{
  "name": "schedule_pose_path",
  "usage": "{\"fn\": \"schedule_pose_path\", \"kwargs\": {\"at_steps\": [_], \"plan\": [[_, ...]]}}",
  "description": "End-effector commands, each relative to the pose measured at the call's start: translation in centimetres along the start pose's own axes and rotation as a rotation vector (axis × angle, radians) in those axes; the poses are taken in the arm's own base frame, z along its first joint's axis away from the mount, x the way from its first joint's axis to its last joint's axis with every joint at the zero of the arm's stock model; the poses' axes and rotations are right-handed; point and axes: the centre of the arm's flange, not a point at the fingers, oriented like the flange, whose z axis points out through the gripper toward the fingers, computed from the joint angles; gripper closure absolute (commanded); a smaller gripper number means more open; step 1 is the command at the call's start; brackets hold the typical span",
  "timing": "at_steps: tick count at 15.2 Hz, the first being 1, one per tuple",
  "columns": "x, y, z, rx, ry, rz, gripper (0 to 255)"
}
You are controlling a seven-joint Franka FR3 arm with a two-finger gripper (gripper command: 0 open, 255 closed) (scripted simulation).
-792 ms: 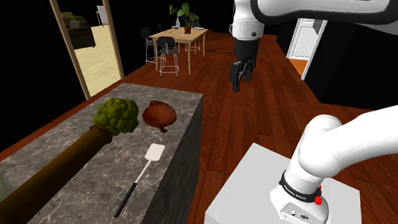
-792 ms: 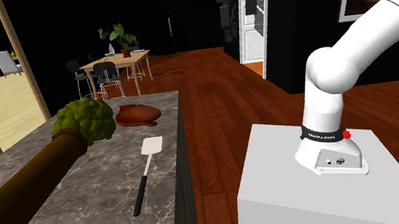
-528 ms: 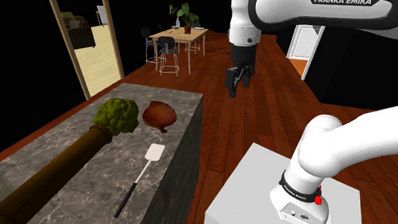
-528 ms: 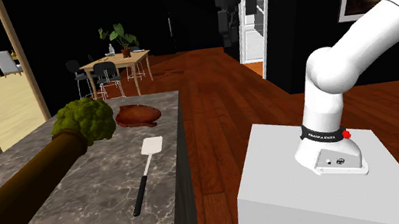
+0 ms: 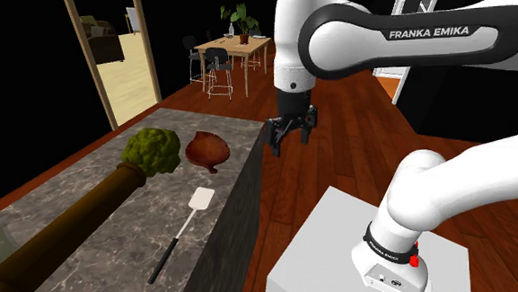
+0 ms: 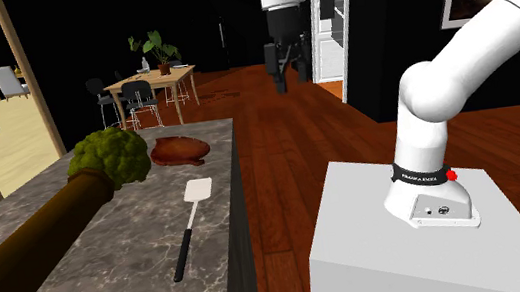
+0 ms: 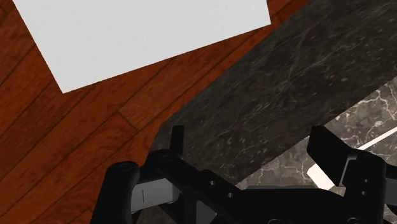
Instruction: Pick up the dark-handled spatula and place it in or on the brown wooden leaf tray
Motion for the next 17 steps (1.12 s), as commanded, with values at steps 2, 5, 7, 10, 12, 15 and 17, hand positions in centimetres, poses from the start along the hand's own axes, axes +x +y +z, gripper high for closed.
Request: {"fn": "schedule_pose_path", "kwargs": {"at_steps": [2,5,7,10,12,15,17], "plan": [[-0.2,-3.7,1.7,0.012,-0.006,0.105,0],[0.0,-7.1,3.4,0.023,-0.011,0.203,0],[0.3,-9.4,4.5,0.031,-0.015,0.269,0],[1.1,-12.7,6.1,0.042,-0.020,0.368,0],[1.8,-14.9,7.2,0.049,-0.023,0.434,0],[3.0,-18.1,8.8,0.060,-0.029,0.533,0],[4.1,-20.2,9.9,0.067,-0.032,0.599,0]]}}
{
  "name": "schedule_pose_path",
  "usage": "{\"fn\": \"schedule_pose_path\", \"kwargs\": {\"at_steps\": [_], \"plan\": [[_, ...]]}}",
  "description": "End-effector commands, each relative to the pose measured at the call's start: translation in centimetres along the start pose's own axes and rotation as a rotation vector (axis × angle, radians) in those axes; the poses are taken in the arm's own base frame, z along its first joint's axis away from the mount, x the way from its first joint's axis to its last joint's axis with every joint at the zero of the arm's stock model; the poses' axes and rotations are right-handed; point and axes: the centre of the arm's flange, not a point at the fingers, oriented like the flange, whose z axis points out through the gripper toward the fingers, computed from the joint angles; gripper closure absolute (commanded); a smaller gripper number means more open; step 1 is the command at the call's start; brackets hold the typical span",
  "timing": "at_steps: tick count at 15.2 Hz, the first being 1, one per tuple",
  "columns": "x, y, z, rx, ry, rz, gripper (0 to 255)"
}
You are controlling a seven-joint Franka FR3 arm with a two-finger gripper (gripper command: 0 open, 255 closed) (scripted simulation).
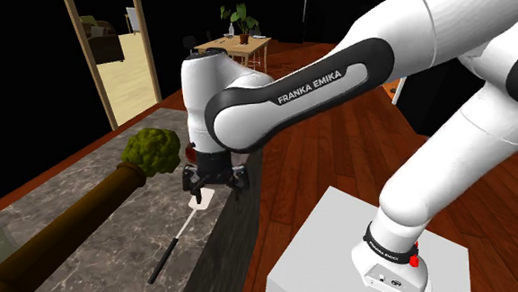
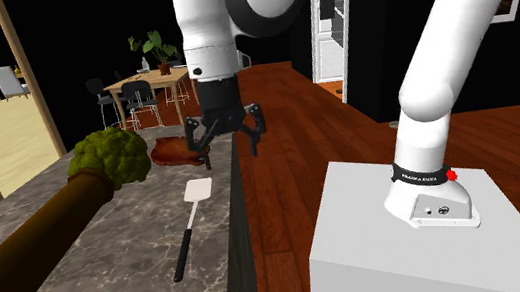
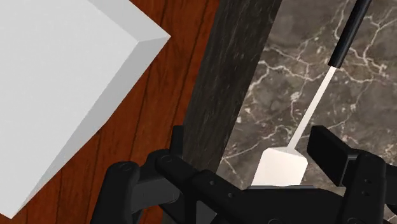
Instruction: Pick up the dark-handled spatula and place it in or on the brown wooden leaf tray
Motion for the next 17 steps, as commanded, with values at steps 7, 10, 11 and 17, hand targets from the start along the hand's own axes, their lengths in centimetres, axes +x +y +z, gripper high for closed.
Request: {"fn": "schedule_pose_path", "kwargs": {"at_steps": [7,10,11,17], "plan": [[0.4,-9.0,4.6,0.032,-0.017,0.271,0],[0.5,-9.5,5.9,0.034,-0.017,0.286,0],[0.5,-9.5,6.5,0.034,-0.017,0.287,0],[0.5,-9.6,8.9,0.034,-0.017,0.286,0]]}}
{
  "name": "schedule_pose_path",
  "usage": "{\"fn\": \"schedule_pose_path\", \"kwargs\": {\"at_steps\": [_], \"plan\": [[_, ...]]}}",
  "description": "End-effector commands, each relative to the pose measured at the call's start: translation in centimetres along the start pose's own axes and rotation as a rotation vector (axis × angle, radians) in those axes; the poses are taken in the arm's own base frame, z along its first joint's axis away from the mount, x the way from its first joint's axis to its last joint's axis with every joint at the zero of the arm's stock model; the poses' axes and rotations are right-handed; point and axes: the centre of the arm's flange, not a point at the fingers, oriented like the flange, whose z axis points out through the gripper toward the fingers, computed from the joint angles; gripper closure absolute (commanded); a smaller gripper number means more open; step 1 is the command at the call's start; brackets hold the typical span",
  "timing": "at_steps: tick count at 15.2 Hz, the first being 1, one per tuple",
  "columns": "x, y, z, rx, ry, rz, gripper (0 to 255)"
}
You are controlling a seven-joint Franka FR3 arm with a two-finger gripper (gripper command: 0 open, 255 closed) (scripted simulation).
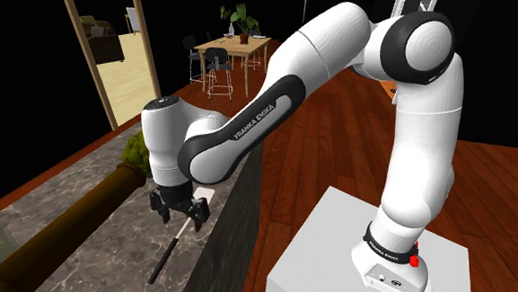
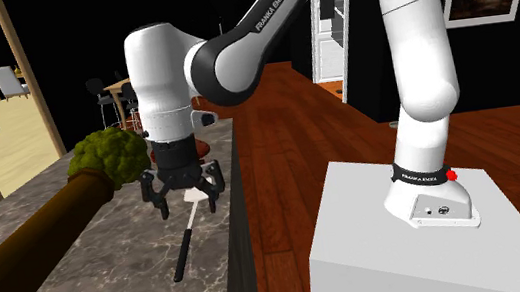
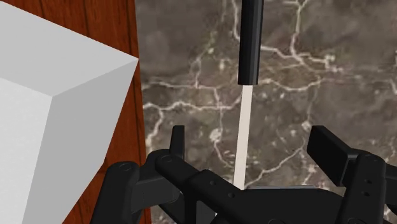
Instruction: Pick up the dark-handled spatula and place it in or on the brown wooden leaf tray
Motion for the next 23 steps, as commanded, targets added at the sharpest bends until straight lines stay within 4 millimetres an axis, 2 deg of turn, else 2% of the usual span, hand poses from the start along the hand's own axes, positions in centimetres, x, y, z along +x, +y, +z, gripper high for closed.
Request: {"fn": "schedule_pose_path", "kwargs": {"at_steps": [1,6,7,16,23], "plan": [[0.1,0.0,0.2,0.001,0.000,0.000,0],[0.1,0.0,0.2,0.000,0.000,0.000,0],[0.1,0.0,0.2,0.000,0.000,0.000,255],[0.1,0.0,0.2,0.001,0.000,0.000,255],[-0.2,0.0,-3.5,0.001,0.000,0.000,255]]}}
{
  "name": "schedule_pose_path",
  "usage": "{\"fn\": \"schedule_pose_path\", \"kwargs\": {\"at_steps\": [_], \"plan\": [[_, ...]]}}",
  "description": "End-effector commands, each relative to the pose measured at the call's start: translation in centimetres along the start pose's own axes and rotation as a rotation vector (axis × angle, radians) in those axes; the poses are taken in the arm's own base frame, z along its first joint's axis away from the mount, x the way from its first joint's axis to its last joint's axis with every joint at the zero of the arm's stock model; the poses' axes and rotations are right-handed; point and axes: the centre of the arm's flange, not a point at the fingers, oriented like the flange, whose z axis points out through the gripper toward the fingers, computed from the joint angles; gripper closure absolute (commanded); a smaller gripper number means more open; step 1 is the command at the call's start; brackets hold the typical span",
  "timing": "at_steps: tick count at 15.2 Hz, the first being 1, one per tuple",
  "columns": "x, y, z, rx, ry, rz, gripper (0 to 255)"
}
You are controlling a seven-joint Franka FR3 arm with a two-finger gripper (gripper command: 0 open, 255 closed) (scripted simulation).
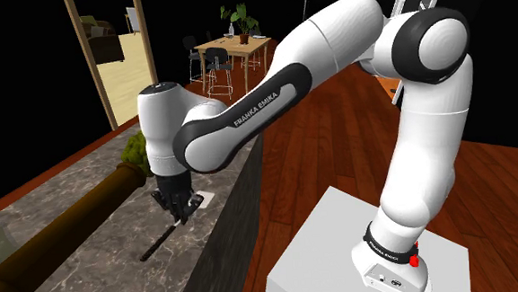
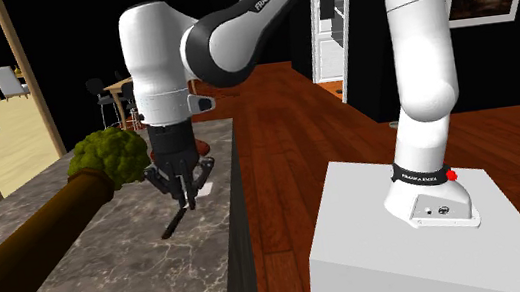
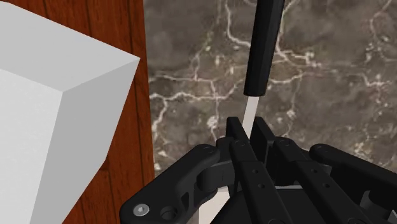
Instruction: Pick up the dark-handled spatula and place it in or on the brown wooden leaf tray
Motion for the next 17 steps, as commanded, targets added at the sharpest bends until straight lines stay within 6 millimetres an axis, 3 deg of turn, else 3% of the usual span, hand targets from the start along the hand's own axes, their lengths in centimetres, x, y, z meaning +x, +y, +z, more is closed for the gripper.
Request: {"fn": "schedule_pose_path", "kwargs": {"at_steps": [1,13,17], "plan": [[0.0,0.0,-1.1,0.000,0.000,0.000,255],[-0.4,0.0,-7.0,0.000,0.000,0.000,255],[4.7,-1.4,-7.5,0.000,0.000,0.000,255]]}}
